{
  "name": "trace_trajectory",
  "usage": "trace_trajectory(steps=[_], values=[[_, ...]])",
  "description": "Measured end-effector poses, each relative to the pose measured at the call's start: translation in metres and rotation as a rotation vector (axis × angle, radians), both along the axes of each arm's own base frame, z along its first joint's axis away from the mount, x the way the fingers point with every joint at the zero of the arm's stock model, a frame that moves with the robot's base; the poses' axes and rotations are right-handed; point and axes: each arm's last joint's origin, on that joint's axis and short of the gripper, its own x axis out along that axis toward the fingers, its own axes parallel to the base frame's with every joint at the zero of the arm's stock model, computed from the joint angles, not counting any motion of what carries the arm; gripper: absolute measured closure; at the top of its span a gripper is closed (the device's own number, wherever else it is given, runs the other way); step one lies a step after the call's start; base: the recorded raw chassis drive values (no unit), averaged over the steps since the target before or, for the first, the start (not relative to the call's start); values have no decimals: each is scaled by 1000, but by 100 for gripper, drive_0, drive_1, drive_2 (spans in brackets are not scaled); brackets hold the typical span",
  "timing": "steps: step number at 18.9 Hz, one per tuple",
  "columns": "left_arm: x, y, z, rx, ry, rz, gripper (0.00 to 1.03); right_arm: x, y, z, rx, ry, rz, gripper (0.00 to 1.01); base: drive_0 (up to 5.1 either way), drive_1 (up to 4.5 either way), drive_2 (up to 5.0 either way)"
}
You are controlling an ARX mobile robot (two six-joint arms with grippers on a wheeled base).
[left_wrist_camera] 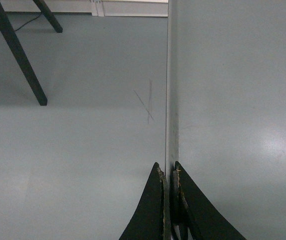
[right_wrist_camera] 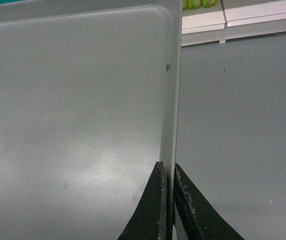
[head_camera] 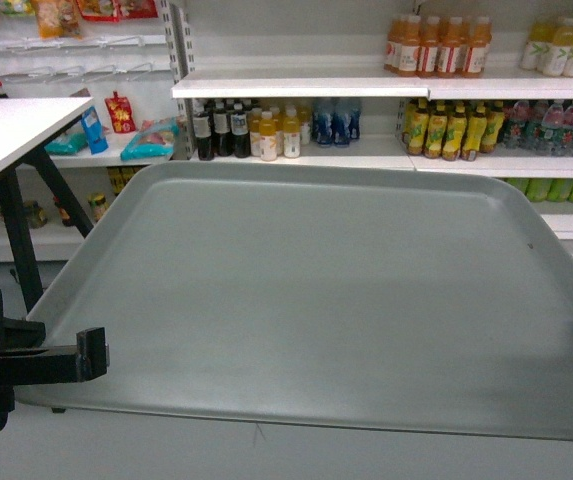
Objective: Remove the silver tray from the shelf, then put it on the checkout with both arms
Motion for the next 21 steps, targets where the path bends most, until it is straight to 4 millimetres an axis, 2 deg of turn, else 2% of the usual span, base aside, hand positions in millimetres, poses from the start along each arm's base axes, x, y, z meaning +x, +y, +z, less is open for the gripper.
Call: trace_trajectory(steps=[21], values=[[0, 0, 0, 1, 3, 0, 100, 0, 0, 0, 1, -2, 1, 98, -490, 248, 248]])
